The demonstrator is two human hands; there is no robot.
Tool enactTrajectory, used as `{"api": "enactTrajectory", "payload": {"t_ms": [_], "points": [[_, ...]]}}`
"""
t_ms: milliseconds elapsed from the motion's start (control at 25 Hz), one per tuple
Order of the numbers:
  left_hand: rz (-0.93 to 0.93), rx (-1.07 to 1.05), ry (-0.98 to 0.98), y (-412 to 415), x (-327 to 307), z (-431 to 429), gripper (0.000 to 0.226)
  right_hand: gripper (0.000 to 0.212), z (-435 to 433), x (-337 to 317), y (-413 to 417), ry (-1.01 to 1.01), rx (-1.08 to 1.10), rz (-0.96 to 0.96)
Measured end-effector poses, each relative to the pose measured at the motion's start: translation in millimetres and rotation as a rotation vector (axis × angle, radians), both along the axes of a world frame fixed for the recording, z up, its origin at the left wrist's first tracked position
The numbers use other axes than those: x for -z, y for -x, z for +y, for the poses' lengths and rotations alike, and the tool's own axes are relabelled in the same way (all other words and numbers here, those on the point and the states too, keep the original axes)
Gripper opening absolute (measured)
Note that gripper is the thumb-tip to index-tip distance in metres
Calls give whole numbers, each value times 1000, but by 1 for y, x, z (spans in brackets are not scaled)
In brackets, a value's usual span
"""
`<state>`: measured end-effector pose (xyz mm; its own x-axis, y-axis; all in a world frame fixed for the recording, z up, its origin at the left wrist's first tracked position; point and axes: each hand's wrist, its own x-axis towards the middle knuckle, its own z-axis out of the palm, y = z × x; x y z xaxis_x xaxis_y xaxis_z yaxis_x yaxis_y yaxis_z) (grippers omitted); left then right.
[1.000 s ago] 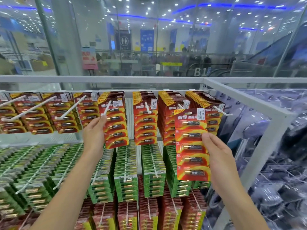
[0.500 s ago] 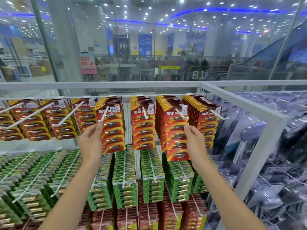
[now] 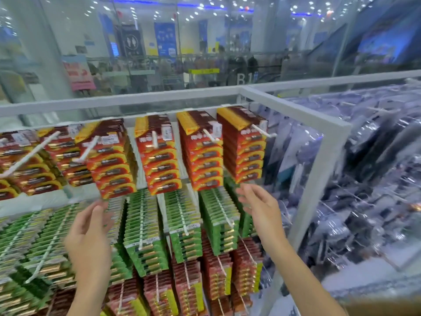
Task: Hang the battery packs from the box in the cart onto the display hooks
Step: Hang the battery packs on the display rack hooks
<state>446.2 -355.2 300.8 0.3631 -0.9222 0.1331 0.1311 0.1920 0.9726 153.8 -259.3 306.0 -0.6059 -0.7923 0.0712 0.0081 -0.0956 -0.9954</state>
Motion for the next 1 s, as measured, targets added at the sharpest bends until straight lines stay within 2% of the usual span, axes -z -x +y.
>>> {"api": "enactTrajectory", "payload": {"t_ms": [80, 200, 360, 520, 720, 840, 1000], "points": [[-9, 70, -33, 19, 16, 22, 18, 20, 31, 24, 13, -40, 41, -51], [-31, 305, -81, 61, 39, 54, 23, 22, 90, 65, 37, -112, 144, -140], [-79, 589, -207, 151, 79, 115, 26, 24, 188, 111, 75, -255, 364, -222], [-167, 812, -362, 246, 131, 184, 18, 25, 279, 153, 119, -389, 557, -318], [-377, 1167, -516, 349, 184, 277, 21, 29, 371, 198, 166, -545, 715, -469], [-513, 1334, -606, 410, 221, 321, 14, 27, 413, 218, 187, -611, 756, -553], [-684, 1451, -682, 494, 279, 364, 13, 26, 447, 236, 203, -659, 789, -622]]}}
